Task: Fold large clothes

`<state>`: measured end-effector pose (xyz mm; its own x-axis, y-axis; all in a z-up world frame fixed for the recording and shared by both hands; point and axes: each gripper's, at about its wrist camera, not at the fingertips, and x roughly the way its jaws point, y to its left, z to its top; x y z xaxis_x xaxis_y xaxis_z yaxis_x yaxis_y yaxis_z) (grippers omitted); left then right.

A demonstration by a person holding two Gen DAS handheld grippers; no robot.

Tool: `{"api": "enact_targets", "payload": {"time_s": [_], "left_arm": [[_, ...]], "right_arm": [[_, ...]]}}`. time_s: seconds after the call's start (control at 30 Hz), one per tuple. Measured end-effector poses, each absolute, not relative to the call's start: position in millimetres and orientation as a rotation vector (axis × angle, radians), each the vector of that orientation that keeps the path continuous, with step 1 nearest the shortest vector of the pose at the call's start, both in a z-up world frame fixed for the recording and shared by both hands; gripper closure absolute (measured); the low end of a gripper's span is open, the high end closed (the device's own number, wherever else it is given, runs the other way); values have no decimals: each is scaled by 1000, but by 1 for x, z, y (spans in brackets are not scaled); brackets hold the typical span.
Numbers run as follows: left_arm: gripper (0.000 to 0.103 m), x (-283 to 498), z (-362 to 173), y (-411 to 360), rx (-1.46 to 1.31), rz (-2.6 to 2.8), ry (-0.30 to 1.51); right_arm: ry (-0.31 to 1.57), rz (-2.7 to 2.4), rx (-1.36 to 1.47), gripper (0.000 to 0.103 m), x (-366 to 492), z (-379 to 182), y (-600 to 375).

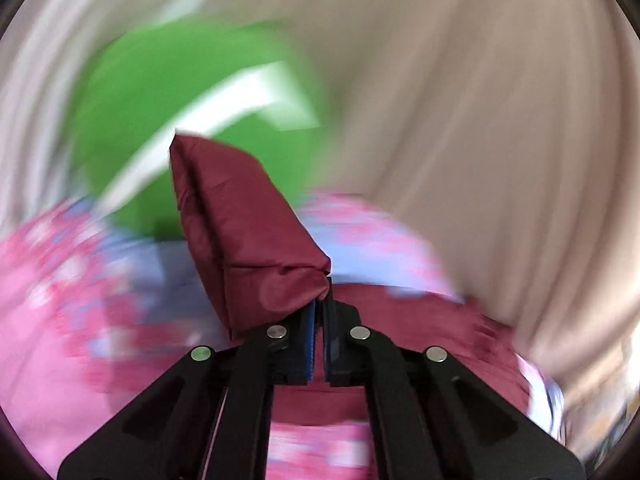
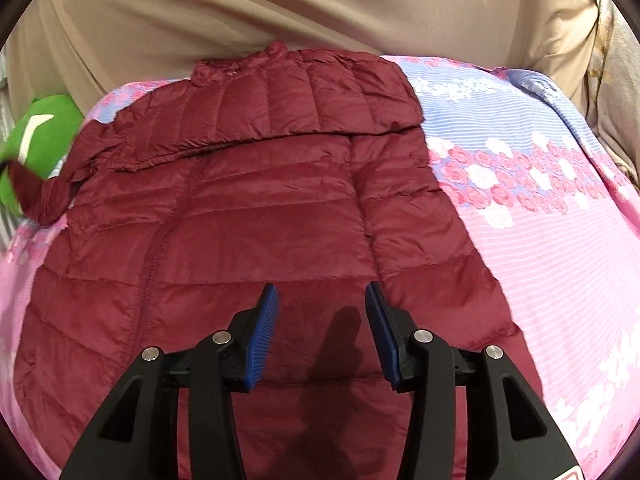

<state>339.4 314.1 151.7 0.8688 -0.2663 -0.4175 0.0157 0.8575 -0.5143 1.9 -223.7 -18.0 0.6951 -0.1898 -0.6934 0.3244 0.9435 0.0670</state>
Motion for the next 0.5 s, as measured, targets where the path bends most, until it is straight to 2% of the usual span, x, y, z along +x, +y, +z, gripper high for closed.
{"api": "enact_targets", "payload": {"time_s": [0.13, 0.23, 0.37, 0.43, 0.5], "left_arm": [[102, 320, 216, 155, -333, -443, 435], [102, 311, 218, 39, -235, -623, 487], [101, 310, 165, -98, -140, -756, 630], [96, 308, 123, -142, -97, -756, 698], [87, 314, 85, -168, -66, -723, 761]], "right_arm": [[737, -236, 197, 58, 4, -15, -213], [736, -209, 194, 58, 1, -14, -209], [738, -220, 171, 54, -8, -14, -216], [742, -240, 163, 52, -13, -15, -226], [753, -262, 169, 52, -18, -17, -240]]}}
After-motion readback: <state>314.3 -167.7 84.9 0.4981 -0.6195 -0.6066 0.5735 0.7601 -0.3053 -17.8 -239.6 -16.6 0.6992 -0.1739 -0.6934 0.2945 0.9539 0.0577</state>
